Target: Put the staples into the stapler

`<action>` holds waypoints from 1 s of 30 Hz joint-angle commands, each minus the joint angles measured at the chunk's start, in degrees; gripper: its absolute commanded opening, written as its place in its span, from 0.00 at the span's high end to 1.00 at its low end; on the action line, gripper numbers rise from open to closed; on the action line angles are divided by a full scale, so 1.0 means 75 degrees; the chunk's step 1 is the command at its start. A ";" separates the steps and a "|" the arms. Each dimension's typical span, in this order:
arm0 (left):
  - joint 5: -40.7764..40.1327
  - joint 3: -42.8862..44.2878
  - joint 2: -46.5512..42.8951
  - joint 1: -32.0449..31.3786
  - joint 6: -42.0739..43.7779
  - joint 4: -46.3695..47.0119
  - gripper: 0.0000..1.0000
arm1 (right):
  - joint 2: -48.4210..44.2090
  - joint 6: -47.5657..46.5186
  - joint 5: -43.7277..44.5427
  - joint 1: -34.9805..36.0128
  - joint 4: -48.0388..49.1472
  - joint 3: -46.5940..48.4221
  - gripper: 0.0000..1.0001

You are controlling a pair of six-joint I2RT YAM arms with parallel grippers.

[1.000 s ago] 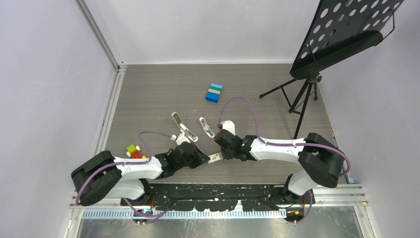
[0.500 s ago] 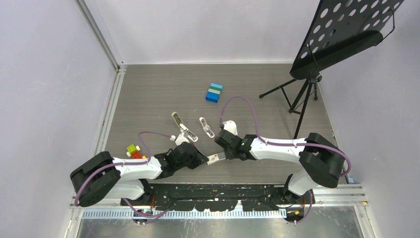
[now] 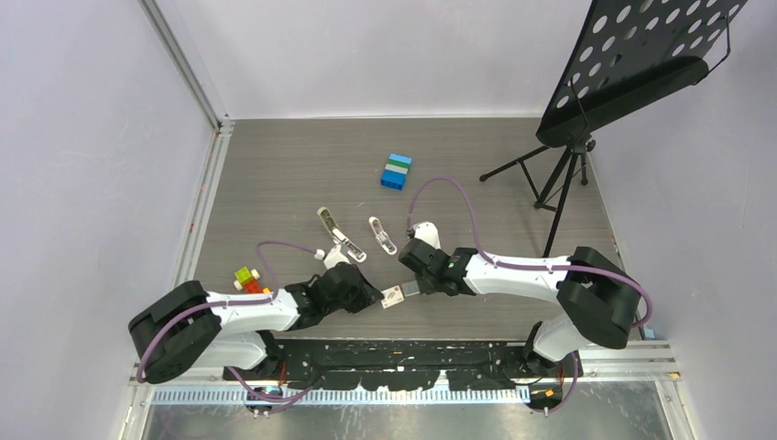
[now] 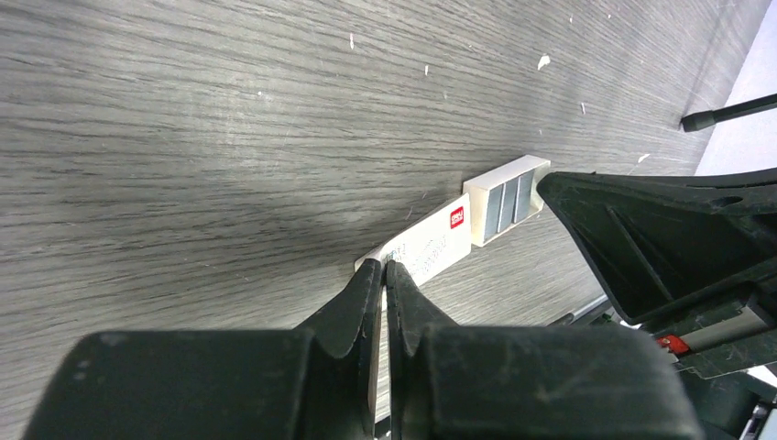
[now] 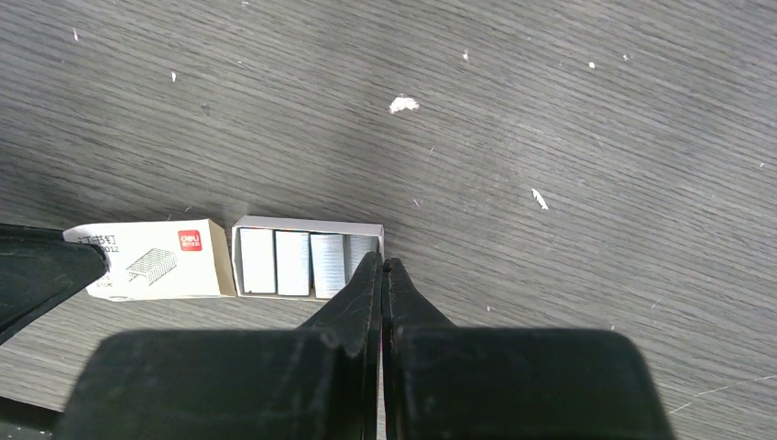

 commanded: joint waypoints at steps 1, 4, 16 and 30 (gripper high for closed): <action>-0.0200 0.0249 -0.0230 -0.0008 0.0404 -0.0651 0.94 | -0.0241 -0.0126 0.0151 -0.0001 -0.0005 0.0254 1.00; -0.0256 0.0348 -0.0345 -0.0008 0.0533 -0.0913 0.89 | -0.0263 -0.0143 0.0141 -0.0001 -0.0020 0.0266 0.99; -0.1170 0.0828 -0.2080 -0.0002 0.1203 -0.3091 0.52 | -0.0806 -0.0133 0.0153 -0.0001 -0.0438 0.0484 0.76; -0.3017 0.3533 -0.4612 0.0003 0.4110 -0.7352 0.18 | -0.0750 0.0424 -0.0339 -0.0001 -0.0761 0.0808 0.61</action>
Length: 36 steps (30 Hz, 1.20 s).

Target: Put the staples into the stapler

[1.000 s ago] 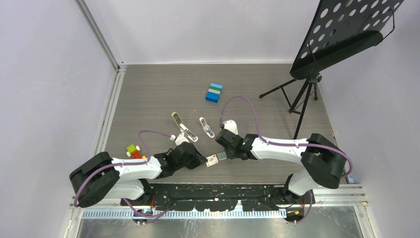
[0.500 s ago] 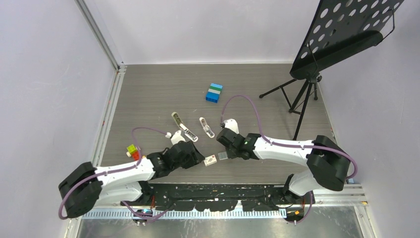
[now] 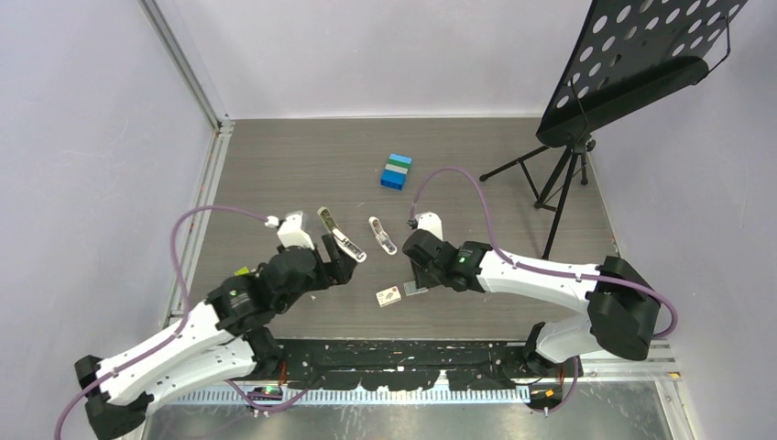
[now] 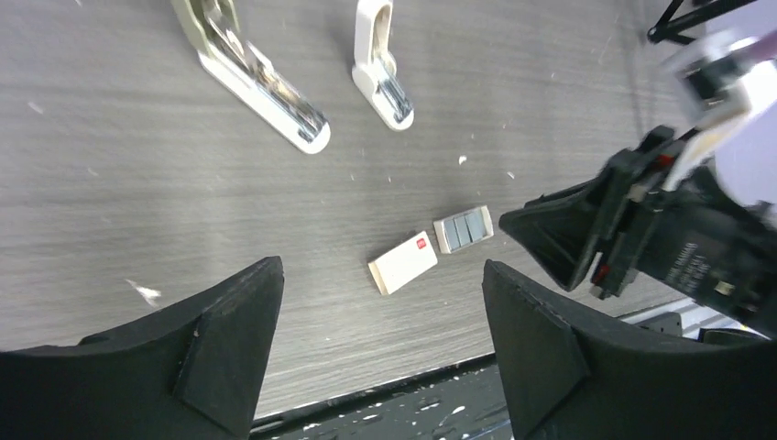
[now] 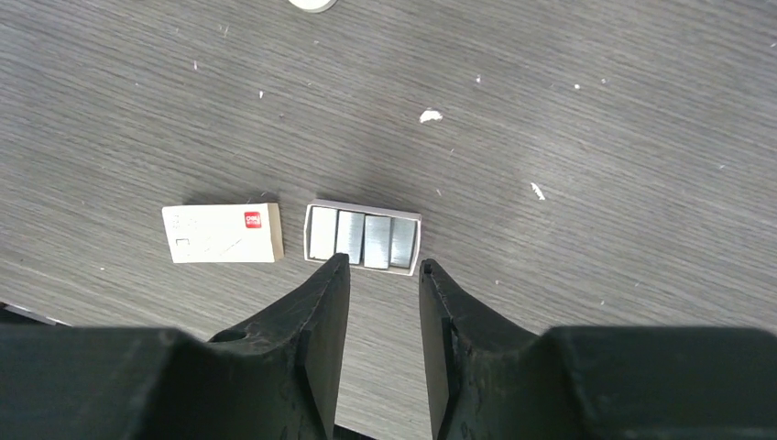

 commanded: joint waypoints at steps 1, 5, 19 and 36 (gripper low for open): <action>-0.1119 0.1396 -0.0476 0.0003 0.1609 -0.1903 0.15 | 0.0159 0.0445 -0.0193 -0.0001 -0.0051 0.0314 0.60; -0.1678 0.2661 -0.0574 0.0003 0.2722 -0.2918 0.08 | 0.0450 0.0628 -0.0339 -0.0001 -0.0078 0.0417 0.58; -0.2475 0.2583 -0.0310 0.0003 0.5753 -0.1933 0.02 | 0.1210 0.0834 -0.0496 -0.0003 -0.0375 0.0752 0.56; -0.3337 0.1734 -0.0532 0.0228 0.6167 -0.1525 0.02 | 0.1579 -0.0001 -0.0440 -0.0001 -0.1058 0.1274 0.67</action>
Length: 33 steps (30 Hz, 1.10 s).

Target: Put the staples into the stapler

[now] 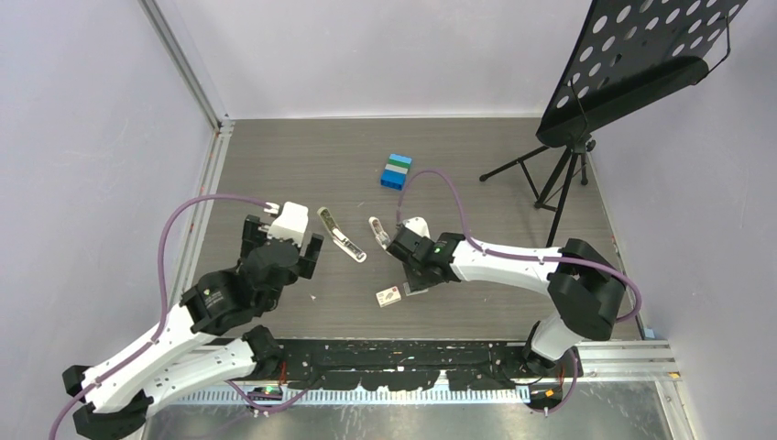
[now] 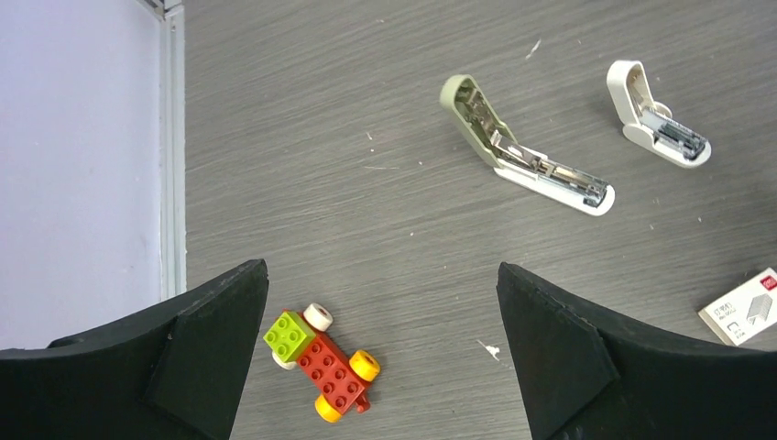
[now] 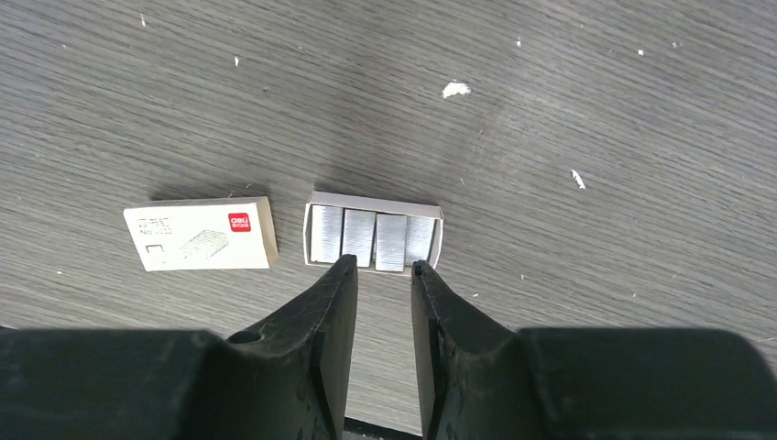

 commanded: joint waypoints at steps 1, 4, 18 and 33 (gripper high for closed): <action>-0.0422 -0.0093 -0.0386 0.0168 0.0149 0.0446 0.02 | 0.0173 -0.0235 0.0071 -0.0003 -0.0151 0.0326 0.68; -0.0377 -0.0132 -0.0559 0.0357 0.0139 0.0506 0.02 | 0.0308 -0.0300 0.0025 -0.0007 -0.0146 0.0382 0.71; 0.0146 -0.0151 -0.0642 0.0759 0.0081 0.0573 0.02 | 0.0577 -0.0392 -0.0123 -0.0001 -0.0152 0.0438 0.73; 0.0289 -0.0180 -0.0635 0.0859 0.0067 0.0590 0.02 | 0.0856 -0.0398 0.0275 -0.0003 -0.0292 0.0402 0.78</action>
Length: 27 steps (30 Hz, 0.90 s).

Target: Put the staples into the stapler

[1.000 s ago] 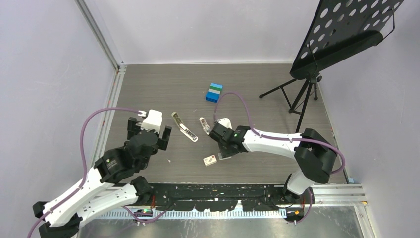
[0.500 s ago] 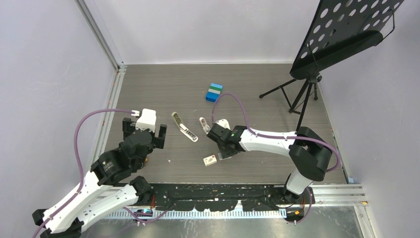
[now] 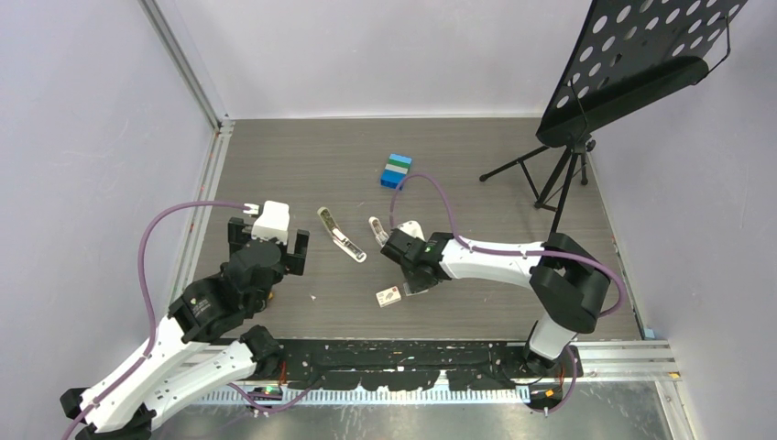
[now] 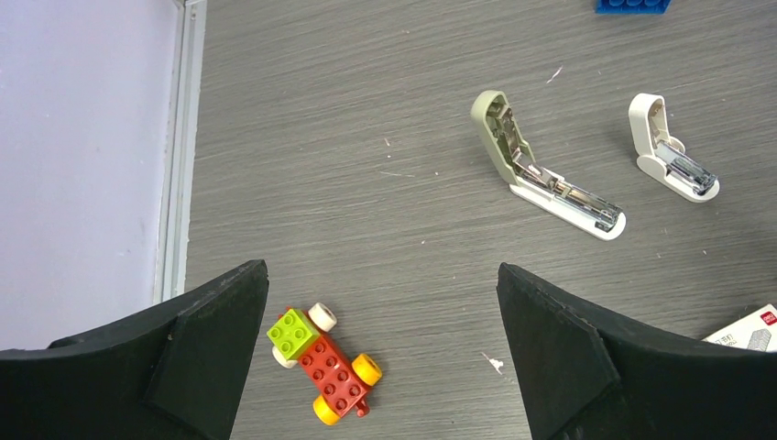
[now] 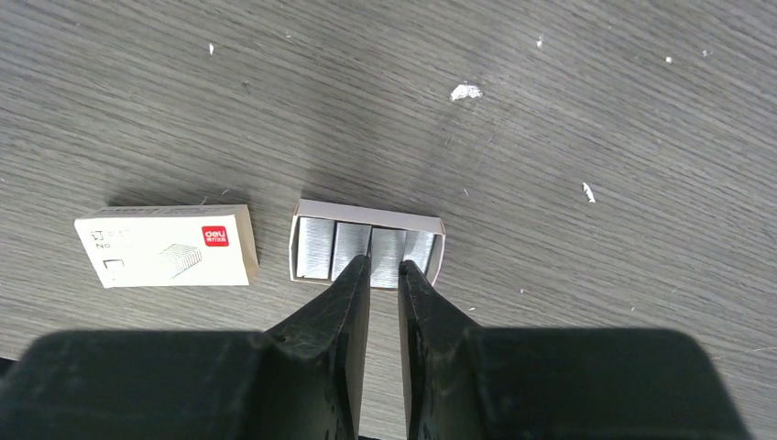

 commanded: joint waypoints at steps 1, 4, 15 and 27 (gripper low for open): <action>0.0048 -0.0005 -0.0020 0.0058 -0.0026 0.0370 0.02 | 0.0175 -0.0020 0.0373 -0.0001 -0.0167 0.0154 0.78; 0.0071 -0.0005 -0.0014 0.0075 -0.0026 0.0372 0.02 | 0.0117 0.0009 0.0454 0.0005 -0.0236 0.0144 0.79; 0.0133 -0.0011 -0.0035 0.0128 -0.0038 0.0378 0.02 | 0.0077 0.0063 0.0227 -0.0001 -0.0018 0.0075 0.79; 0.0166 -0.0029 -0.0048 0.0140 -0.0050 0.0371 0.02 | 0.0435 -0.0097 0.0090 -0.0001 0.0061 0.0084 0.78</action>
